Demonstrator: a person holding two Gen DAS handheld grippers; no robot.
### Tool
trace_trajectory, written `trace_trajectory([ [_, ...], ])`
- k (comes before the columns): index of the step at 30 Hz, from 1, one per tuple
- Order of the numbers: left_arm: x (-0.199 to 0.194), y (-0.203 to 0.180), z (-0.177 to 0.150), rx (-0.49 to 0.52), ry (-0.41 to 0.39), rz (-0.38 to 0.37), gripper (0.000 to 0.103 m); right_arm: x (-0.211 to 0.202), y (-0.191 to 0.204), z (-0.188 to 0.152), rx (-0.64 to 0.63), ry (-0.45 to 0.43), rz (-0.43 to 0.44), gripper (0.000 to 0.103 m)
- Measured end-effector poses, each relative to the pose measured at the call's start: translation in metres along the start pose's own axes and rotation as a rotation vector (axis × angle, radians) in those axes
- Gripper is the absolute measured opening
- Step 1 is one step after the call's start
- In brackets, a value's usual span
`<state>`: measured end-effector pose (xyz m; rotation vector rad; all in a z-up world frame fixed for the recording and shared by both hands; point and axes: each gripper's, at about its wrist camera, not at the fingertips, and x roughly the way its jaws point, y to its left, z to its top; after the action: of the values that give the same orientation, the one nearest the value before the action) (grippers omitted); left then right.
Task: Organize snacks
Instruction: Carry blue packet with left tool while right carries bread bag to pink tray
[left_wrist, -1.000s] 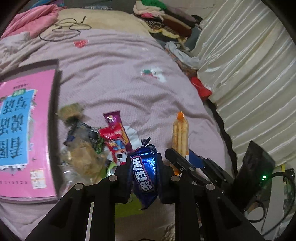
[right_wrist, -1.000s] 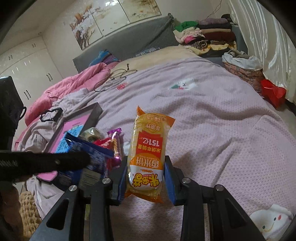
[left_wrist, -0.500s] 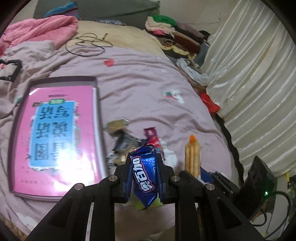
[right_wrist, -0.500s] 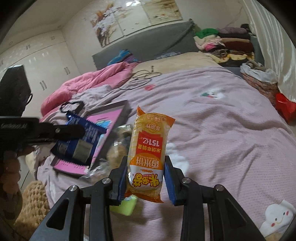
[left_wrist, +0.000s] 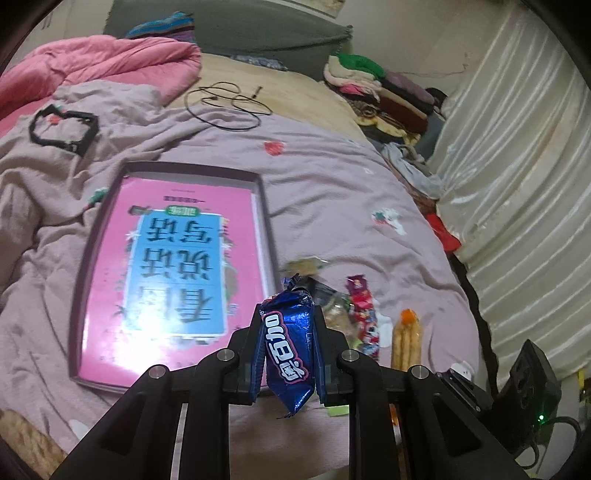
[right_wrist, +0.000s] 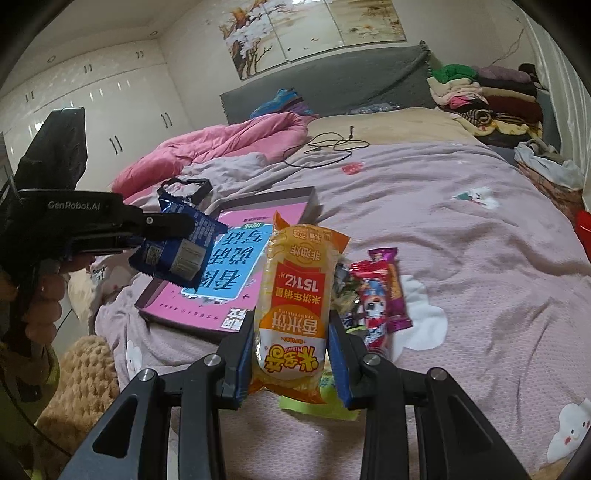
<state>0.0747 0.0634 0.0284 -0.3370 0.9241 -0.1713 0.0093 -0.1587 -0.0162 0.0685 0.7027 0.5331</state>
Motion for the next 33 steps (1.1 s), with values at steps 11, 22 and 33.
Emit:
trace_trajectory([
  [11, -0.005, 0.046, 0.001, -0.072, -0.029, 0.056, 0.022, 0.02, 0.038, 0.011, -0.065, 0.022, 0.034, 0.036],
  [22, -0.001, 0.086, 0.0, -0.125, -0.044, 0.104, 0.022, 0.058, 0.075, 0.027, -0.124, 0.042, 0.057, 0.036],
  [33, 0.005, 0.118, -0.002, -0.167, -0.038, 0.113, 0.022, 0.096, 0.094, 0.04, -0.175, 0.081, 0.057, 0.036],
])
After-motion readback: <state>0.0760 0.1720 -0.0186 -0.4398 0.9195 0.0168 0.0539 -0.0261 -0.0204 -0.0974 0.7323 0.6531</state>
